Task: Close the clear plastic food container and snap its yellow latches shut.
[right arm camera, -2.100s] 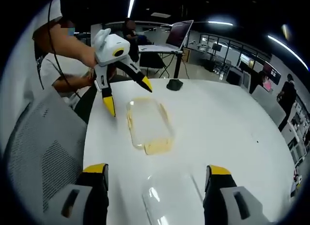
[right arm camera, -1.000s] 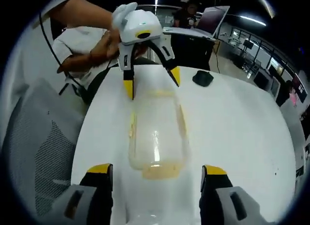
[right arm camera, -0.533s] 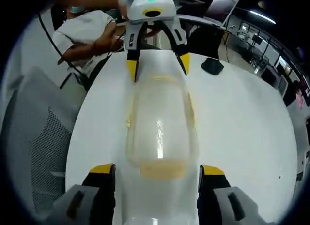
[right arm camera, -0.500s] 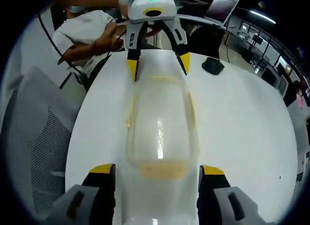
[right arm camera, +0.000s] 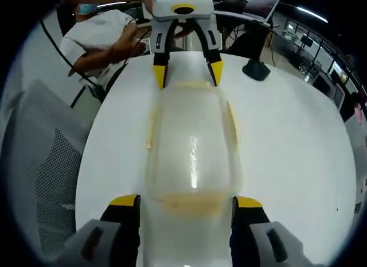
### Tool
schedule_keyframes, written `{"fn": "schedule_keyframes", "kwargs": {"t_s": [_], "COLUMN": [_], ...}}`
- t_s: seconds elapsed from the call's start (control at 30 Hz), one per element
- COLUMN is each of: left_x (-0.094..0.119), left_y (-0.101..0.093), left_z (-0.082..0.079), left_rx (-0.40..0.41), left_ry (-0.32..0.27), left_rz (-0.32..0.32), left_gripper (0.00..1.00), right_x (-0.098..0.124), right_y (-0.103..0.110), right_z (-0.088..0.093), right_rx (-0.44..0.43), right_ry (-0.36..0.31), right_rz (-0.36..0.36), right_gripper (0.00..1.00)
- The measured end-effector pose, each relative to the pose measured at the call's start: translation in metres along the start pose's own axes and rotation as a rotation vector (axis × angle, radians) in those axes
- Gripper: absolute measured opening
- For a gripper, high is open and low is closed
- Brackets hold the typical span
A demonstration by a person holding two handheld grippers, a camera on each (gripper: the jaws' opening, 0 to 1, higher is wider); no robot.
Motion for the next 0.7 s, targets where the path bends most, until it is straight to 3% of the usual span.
{"fn": "schedule_keyframes", "kwargs": {"t_s": [0.23, 0.57, 0.7], "left_x": [-0.0021, 0.0002, -0.0006], "left_y": [0.0043, 0.0086, 0.0088], "left_z": [-0.0039, -0.0028, -0.0041], "left_rx": [-0.03, -0.057, -0.052], "left_ry": [0.001, 0.017, 0.036], "left_rz": [0.031, 0.038, 0.034], "left_gripper": [0.51, 0.38, 0.38], "right_x": [0.0016, 0.0018, 0.0047], "right_y": [-0.0057, -0.0071, -0.0085], "right_z": [0.0003, -0.0006, -0.0006], "right_rx": [0.025, 0.032, 0.028], "right_ry": [0.023, 0.025, 0.045], "right_rz": [0.023, 0.02, 0.026], "right_gripper": [0.52, 0.49, 0.37]}}
Point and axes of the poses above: the point that each gripper's makers call its tool centre point, and the gripper's own axes: x roughly backward along the fingers, y roughly to its left, z roughly out of its underside, the point moved 10 cm from there along x, roughly backward along the fingers, and after that the axes turned 10 degrees about -z, right-handed, at the moved point
